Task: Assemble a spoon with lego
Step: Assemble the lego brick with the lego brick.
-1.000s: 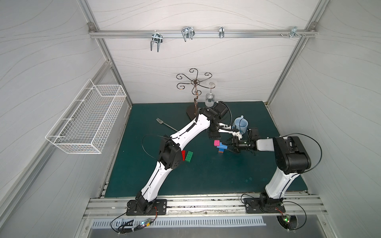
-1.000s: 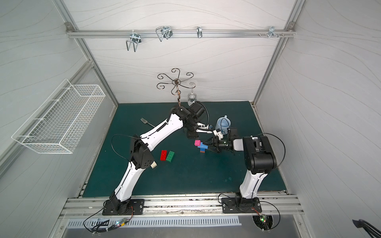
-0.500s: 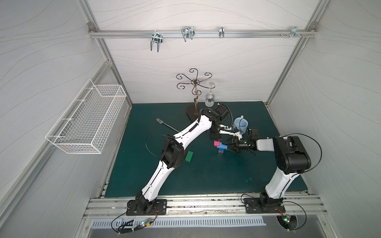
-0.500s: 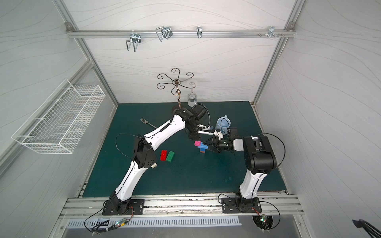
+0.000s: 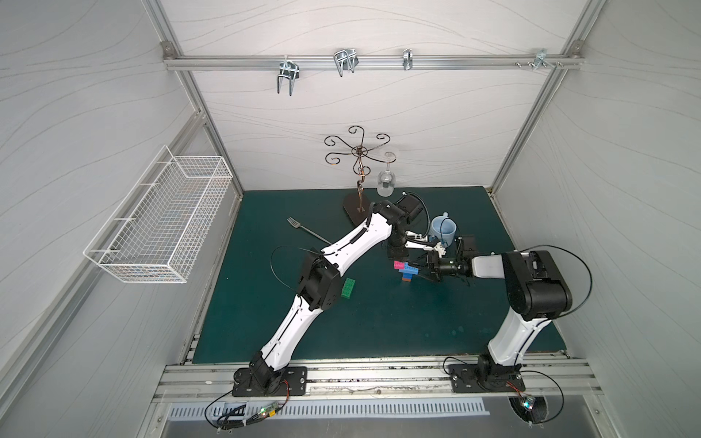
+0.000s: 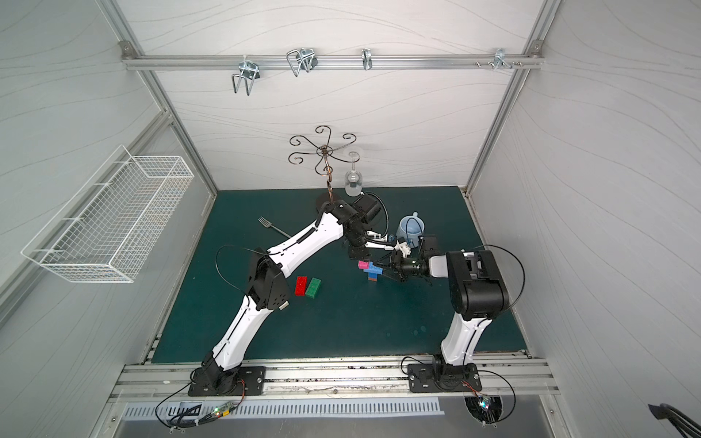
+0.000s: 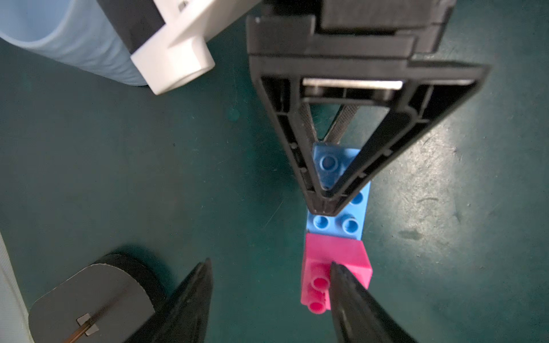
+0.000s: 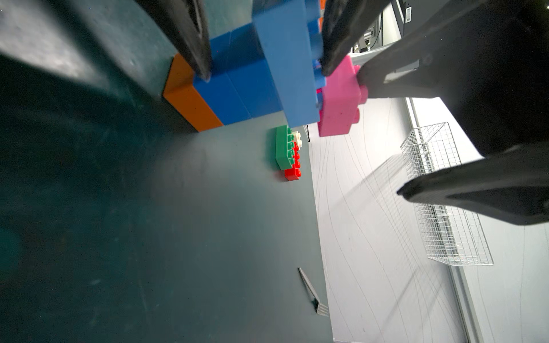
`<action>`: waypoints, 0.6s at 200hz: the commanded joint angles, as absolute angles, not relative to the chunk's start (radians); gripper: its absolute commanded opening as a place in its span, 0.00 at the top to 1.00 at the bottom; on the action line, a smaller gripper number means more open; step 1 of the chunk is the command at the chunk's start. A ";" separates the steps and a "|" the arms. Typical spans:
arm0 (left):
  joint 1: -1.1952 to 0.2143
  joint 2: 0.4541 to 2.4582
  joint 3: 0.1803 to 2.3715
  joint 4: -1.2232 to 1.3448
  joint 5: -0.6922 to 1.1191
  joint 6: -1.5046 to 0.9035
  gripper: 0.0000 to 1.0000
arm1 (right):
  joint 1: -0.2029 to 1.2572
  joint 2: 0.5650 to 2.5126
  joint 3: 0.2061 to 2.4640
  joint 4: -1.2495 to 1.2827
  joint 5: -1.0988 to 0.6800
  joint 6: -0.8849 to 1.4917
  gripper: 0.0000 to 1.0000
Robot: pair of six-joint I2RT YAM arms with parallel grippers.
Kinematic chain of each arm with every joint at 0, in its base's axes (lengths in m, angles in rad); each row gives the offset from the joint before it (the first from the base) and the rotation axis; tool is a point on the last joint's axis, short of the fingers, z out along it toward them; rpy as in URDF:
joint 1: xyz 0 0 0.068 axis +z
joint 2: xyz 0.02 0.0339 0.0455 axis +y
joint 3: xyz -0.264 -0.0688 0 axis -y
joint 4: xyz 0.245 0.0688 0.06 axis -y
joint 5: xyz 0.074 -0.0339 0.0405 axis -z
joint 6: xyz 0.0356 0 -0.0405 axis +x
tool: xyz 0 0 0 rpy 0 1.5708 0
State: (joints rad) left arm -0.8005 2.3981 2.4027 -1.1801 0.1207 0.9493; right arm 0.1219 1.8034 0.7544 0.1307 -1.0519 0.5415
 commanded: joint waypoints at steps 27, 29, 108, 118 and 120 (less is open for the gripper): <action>-0.818 2.472 2.424 -1.210 0.144 0.963 0.33 | 0.123 1.845 0.739 0.059 -0.950 0.526 0.41; -0.819 2.472 2.424 -1.210 0.144 0.963 0.33 | 0.124 1.847 0.740 0.059 -0.950 0.527 0.41; -0.824 2.469 2.413 -1.201 0.137 0.952 0.34 | 0.124 1.850 0.738 0.062 -0.951 0.526 0.41; -0.824 2.464 2.425 -1.197 0.137 0.951 0.33 | 0.124 1.850 0.739 0.062 -0.951 0.526 0.41; -0.825 2.463 2.427 -1.196 0.137 0.951 0.33 | 0.123 1.850 0.738 0.062 -0.951 0.527 0.41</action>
State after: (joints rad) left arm -0.8062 2.4142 2.4207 -1.1820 0.1284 0.9413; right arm 0.1192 1.8053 0.7544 0.1299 -1.0557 0.5415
